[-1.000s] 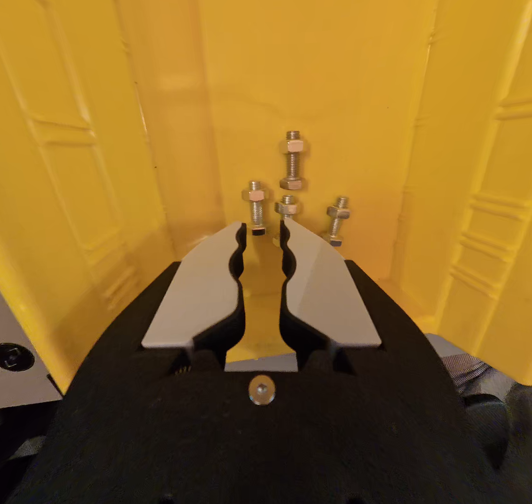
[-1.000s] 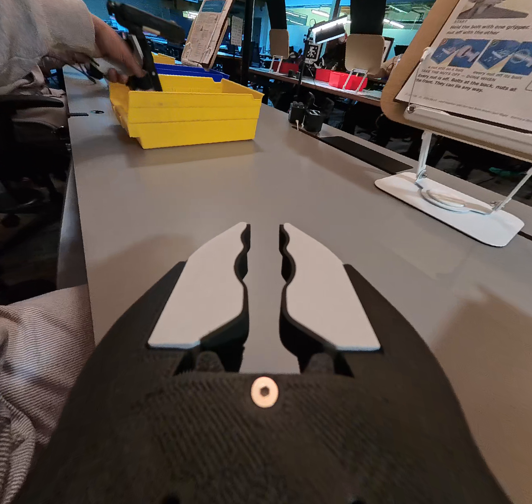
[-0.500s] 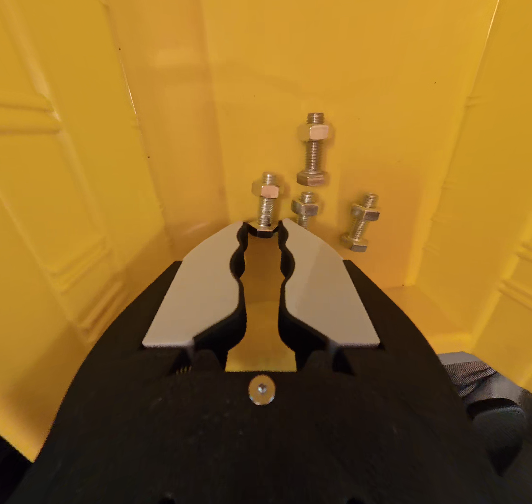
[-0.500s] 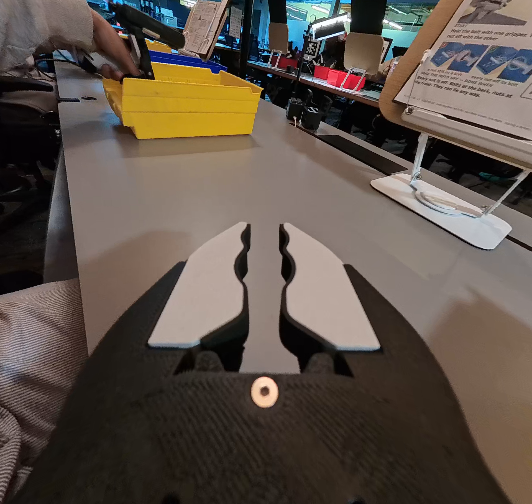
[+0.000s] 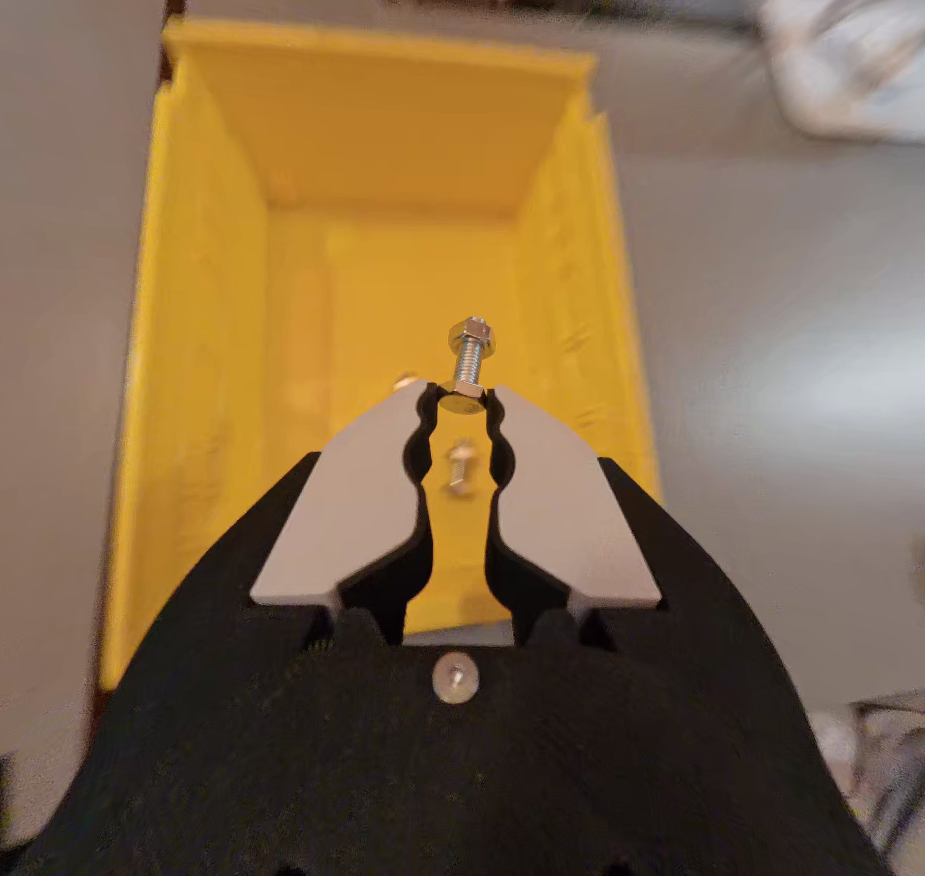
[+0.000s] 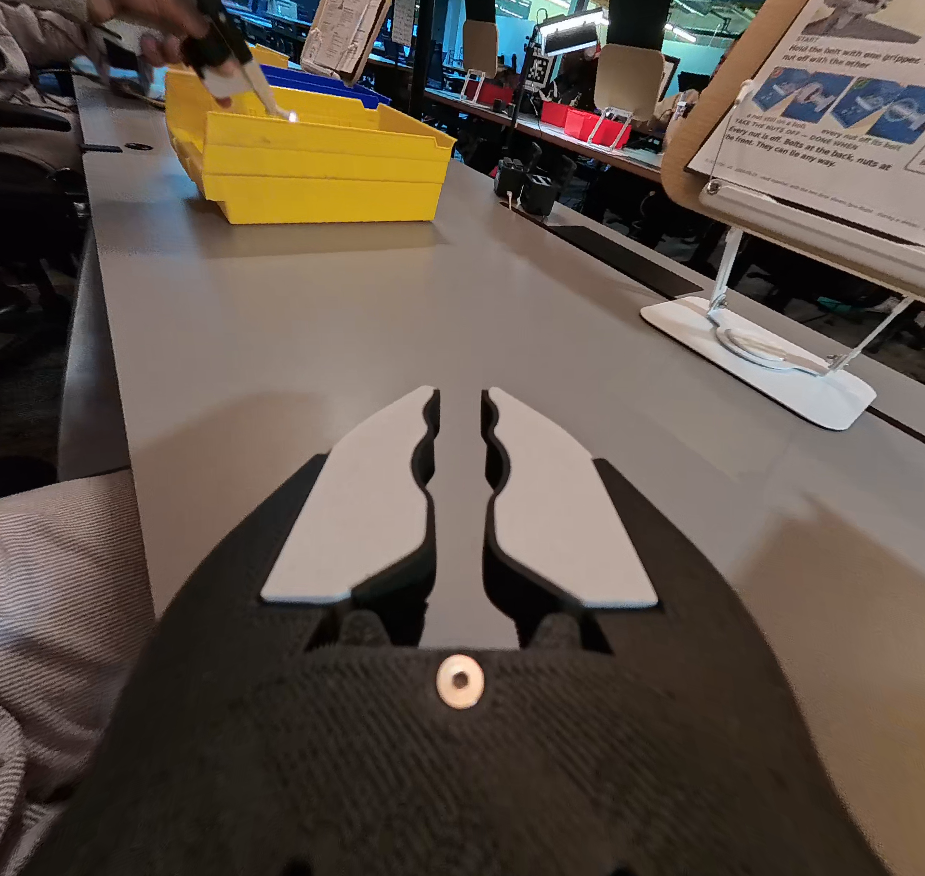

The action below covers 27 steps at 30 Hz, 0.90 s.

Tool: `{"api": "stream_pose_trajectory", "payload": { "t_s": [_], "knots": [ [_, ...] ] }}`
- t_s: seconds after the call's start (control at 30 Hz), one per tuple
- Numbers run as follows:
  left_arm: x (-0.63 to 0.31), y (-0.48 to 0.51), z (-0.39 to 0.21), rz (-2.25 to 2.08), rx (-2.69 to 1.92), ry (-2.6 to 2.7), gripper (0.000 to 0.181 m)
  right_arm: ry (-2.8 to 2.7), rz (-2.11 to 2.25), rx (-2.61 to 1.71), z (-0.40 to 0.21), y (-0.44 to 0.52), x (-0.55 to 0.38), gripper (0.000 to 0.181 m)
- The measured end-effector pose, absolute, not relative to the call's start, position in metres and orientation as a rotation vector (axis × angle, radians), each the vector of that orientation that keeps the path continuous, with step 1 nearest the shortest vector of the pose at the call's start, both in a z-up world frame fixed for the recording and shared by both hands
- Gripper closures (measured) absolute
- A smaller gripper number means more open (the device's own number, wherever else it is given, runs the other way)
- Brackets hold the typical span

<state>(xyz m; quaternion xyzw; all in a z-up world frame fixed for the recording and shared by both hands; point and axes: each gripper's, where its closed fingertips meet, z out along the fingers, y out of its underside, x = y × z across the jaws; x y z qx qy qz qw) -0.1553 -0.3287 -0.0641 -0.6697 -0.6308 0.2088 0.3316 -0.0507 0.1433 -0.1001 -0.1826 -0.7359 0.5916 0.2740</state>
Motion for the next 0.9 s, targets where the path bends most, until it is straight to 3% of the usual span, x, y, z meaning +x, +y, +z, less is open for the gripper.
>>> {"api": "stream_pose_trajectory", "payload": {
  "t_s": [0.03,0.2,0.33,0.6,0.9],
  "knots": [
    [-0.154,-0.307,-0.046,0.532,-1.682,-1.572,0.162,-1.98,1.602,-0.505,-0.1,0.144,-0.05,0.166],
    [-0.131,-0.168,0.027,0.419,-1.454,-1.173,0.162,-1.962,1.693,-0.595,-0.094,0.151,-0.05,0.166],
    [-0.104,-0.046,0.043,0.212,-1.297,-0.943,0.162,-1.941,1.781,-0.657,-0.087,0.158,-0.051,0.164],
    [-0.062,0.128,-0.031,-0.258,-1.162,-0.757,0.163,-1.8,2.03,-0.672,-0.051,0.185,-0.043,0.157],
    [-0.031,0.179,-0.067,-0.363,-1.296,-0.545,0.163,-1.794,2.309,-0.795,-0.051,0.19,-0.035,0.148]
  ]
}}
